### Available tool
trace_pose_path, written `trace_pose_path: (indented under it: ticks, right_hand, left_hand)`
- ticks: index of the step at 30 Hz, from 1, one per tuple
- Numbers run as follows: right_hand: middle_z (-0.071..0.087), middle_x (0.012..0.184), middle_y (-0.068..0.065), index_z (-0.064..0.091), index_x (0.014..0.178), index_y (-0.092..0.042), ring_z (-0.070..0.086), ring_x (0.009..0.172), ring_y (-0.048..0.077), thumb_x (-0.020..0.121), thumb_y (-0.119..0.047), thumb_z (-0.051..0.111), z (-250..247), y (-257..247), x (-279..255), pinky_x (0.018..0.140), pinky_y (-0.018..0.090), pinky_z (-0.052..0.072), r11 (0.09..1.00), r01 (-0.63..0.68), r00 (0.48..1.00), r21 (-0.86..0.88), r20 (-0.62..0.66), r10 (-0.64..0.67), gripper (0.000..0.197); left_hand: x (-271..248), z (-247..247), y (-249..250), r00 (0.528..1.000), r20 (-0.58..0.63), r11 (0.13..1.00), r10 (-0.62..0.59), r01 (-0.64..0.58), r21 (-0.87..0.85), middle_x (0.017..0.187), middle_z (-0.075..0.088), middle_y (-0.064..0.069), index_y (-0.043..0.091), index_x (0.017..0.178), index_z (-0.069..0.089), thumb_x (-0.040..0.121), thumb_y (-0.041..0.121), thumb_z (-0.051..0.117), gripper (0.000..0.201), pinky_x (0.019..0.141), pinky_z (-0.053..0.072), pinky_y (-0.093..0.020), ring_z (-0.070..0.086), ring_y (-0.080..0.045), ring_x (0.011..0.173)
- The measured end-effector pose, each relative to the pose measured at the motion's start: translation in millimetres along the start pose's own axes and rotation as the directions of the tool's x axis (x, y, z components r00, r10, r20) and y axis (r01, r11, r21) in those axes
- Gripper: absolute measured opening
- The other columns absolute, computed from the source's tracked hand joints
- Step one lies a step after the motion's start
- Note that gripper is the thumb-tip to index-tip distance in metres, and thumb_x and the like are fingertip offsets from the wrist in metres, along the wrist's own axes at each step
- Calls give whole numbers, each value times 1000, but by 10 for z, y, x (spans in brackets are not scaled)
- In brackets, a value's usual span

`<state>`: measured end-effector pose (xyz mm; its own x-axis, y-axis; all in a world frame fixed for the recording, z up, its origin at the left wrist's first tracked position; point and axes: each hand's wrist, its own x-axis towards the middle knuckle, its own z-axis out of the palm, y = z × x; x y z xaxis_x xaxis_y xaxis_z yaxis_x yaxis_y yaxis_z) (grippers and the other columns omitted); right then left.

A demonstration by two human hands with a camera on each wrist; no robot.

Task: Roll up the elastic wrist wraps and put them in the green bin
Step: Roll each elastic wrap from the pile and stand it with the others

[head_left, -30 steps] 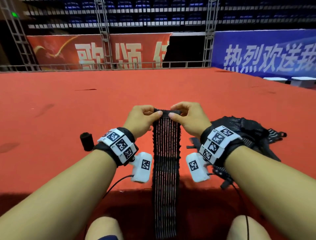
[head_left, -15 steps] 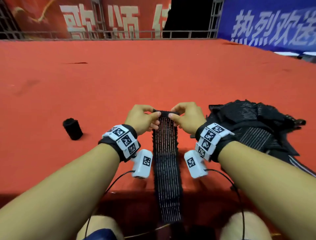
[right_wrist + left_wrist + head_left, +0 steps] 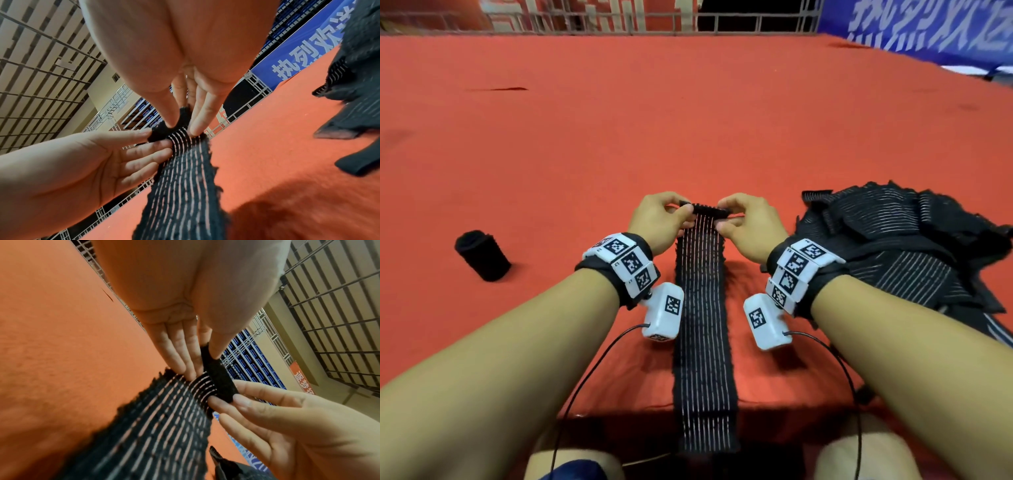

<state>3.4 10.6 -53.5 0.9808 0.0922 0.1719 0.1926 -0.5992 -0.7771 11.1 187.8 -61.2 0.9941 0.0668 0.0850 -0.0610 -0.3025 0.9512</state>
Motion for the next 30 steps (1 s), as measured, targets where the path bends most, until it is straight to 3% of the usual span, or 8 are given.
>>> trace_pose_path:
  ticks: [2,4,7,12,17,22,27,30]
  right_hand:
    - [66,131,3,59,130,-16,71,104,14,91,-7,67,18,28,16,96,38,56,1000,2,999,14,39,-2,41]
    - [54,146,5,50,141,-13,69,113,16,94,-6,63,47,65,7,104,39,52,1000,-7,997,10,82,6,49]
    - [46,153,5,43,146,-10,64,121,18,96,-8,63,87,146,-30,108,35,48,998,-41,988,-41,144,46,55]
    - [60,136,2,51,139,-12,67,114,20,93,-13,68,100,261,-42,106,36,48,993,-64,985,-104,153,80,49]
    - [68,112,-7,62,124,-19,65,108,20,90,-19,73,50,278,-31,100,36,49,988,-98,989,-122,101,110,36]
    - [70,115,-1,64,123,-17,68,104,20,90,-19,74,-149,325,-153,98,37,52,988,-61,995,-142,75,72,34]
    - [71,116,2,67,121,-15,65,102,13,91,-20,70,-608,584,-385,97,27,48,965,-41,999,-259,-8,41,31]
    - [66,117,5,69,118,-15,62,108,19,91,-21,70,-912,779,-521,94,26,44,947,-89,993,-307,-104,59,28]
  left_hand:
    - [29,61,-30,998,28,996,-55,57,-70,90,73,-8,16,108,62,99,8,61,11,75,60,-31,72,-19,84]
    - [32,131,-98,986,72,981,-151,158,-115,92,67,-9,12,134,47,98,4,61,39,79,58,-34,69,-21,84]
    - [9,180,-248,965,113,965,-235,246,-94,93,64,-13,9,146,34,97,0,59,56,78,57,-36,66,-25,84]
    - [-10,162,-365,958,128,964,-258,264,-25,94,67,-12,6,135,47,96,1,61,42,76,55,-31,68,-22,82]
    - [-22,224,-209,968,184,984,-169,154,94,83,67,-4,6,123,61,95,3,64,28,80,56,-37,66,-22,83]
    - [-35,468,-17,964,247,980,-103,56,192,93,76,-4,26,101,67,92,10,68,18,84,59,-45,74,-32,92]
    - [-105,954,234,947,319,982,-39,-23,190,91,77,-4,28,96,66,92,12,69,17,82,59,-50,72,-37,94]
    - [-155,1311,387,925,379,979,-4,-74,191,95,76,0,31,91,66,91,10,68,21,87,60,-49,73,-32,94]
